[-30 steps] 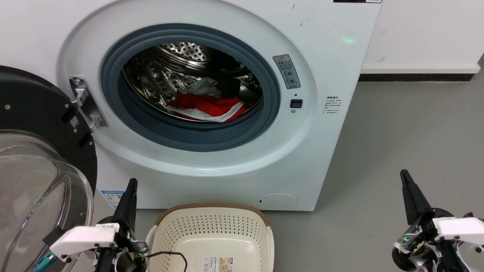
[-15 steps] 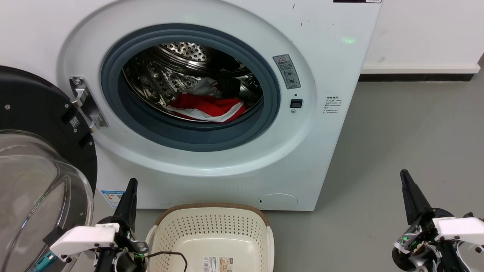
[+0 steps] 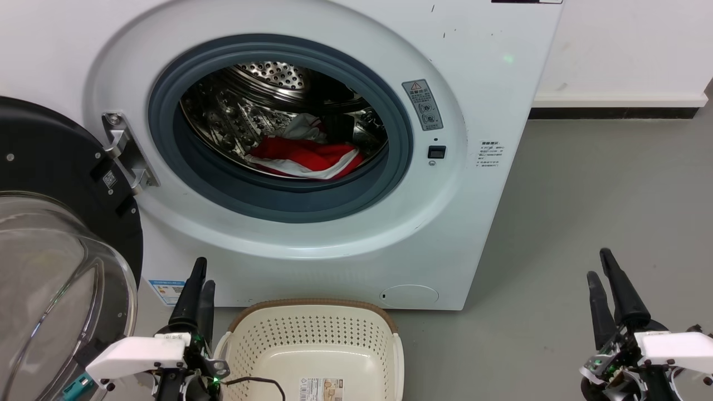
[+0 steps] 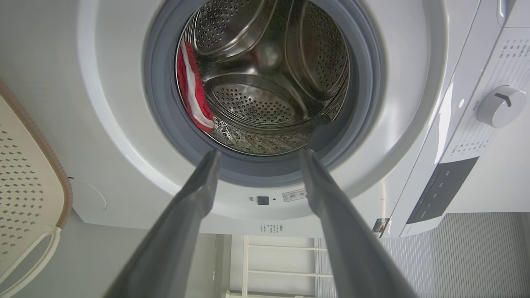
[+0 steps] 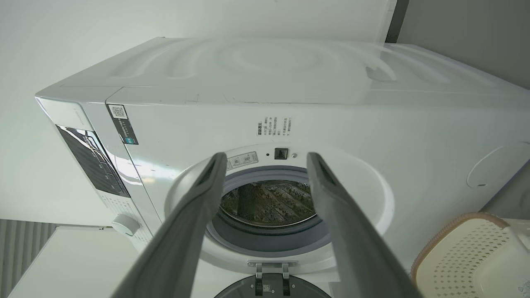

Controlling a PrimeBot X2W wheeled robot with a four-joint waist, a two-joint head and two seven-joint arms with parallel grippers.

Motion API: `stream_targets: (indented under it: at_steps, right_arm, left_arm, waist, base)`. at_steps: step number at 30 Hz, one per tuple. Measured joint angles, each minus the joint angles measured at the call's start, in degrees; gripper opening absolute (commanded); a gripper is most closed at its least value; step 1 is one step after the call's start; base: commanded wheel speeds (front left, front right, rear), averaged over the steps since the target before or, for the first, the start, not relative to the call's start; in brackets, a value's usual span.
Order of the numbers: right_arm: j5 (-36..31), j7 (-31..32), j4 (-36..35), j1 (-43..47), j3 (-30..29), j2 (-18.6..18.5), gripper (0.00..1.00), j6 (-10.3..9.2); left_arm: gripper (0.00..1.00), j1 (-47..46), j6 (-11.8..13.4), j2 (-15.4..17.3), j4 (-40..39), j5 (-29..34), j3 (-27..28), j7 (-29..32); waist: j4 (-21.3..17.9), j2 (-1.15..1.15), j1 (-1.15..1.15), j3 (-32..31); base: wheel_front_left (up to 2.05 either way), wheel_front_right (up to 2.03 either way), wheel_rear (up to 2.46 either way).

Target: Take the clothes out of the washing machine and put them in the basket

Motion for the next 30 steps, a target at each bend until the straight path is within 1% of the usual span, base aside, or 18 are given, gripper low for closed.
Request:
stream_targets:
  at_steps: [4,6,12,16,20,30]
  right_arm:
    - [-2.3,-1.0,-0.7,0.6,-0.1,0.0,1.00,0.00]
    - [-4.6,-1.5,-1.1,0.7,-0.1,0.0,1.00,0.00]
    - [-15.1,-3.0,-2.9,0.9,0.0,0.0,1.00,0.00]
    - [-22.9,-3.9,-4.4,1.1,0.6,0.0,1.00,0.00]
    - [-29.2,-4.7,-5.3,1.7,1.3,0.0,1.00,0.00]
    - [-41.1,-6.8,-7.1,2.5,2.1,0.0,1.00,0.00]
  left_arm:
    - [1.00,-0.5,0.0,0.0,-0.8,2.6,-0.3,-1.0]
    - [1.00,-0.8,0.0,0.0,-1.3,4.5,-0.7,-1.6]
    - [1.00,-0.9,0.0,0.0,-2.9,13.5,-2.1,-3.0]
    - [1.00,-1.0,0.0,0.0,-4.2,18.0,-2.2,-3.8]
    - [1.00,-1.1,0.2,0.0,-5.3,23.1,-3.2,-4.8]
    - [1.00,-1.3,1.5,0.0,-6.6,35.0,-5.6,-6.8]
  waist:
    - [0.0,0.00,0.00,0.0]
    - [0.0,0.00,0.00,0.0]
    - [0.1,0.00,0.00,0.0]
    - [0.1,0.00,0.00,0.0]
    - [0.2,0.00,0.00,0.0]
    - [0.3,0.00,0.00,0.1]
  base:
    - [0.00,0.00,0.00]
    - [0.00,0.00,0.00]
    - [0.00,0.00,0.00]
    - [0.00,0.00,0.00]
    - [0.00,0.00,0.00]
    - [0.00,0.00,0.00]
